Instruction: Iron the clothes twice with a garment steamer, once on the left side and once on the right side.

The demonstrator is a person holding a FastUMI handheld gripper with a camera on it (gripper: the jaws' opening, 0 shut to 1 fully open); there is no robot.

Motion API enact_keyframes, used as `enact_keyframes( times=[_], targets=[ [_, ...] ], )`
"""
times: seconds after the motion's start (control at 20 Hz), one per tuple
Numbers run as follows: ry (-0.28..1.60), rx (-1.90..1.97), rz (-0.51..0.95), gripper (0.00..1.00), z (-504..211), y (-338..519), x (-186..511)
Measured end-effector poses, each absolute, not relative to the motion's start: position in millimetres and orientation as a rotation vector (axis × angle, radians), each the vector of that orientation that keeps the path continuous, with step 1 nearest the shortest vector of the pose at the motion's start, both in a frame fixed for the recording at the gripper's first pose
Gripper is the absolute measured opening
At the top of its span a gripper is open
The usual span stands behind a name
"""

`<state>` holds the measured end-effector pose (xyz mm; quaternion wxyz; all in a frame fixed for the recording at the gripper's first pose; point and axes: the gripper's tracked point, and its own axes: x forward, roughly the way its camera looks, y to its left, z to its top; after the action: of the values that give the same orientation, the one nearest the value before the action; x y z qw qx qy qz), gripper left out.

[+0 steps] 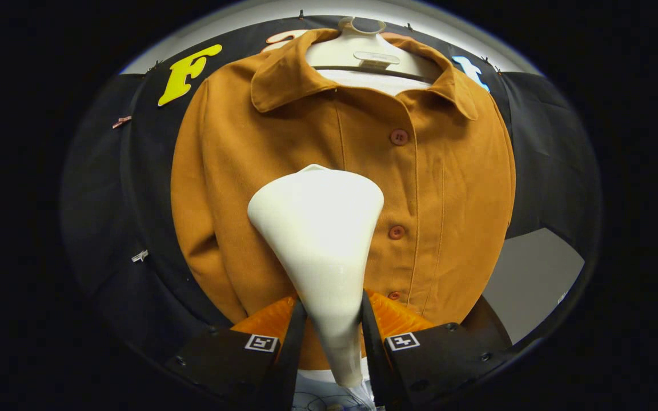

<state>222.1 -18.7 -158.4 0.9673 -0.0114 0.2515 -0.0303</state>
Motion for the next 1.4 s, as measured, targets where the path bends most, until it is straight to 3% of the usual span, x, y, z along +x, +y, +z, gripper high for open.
enact_keyframes(
  times=[1.4],
  targets=[
    [0.756,-0.012,-0.059,0.54,-255,-29,196]
  ],
)
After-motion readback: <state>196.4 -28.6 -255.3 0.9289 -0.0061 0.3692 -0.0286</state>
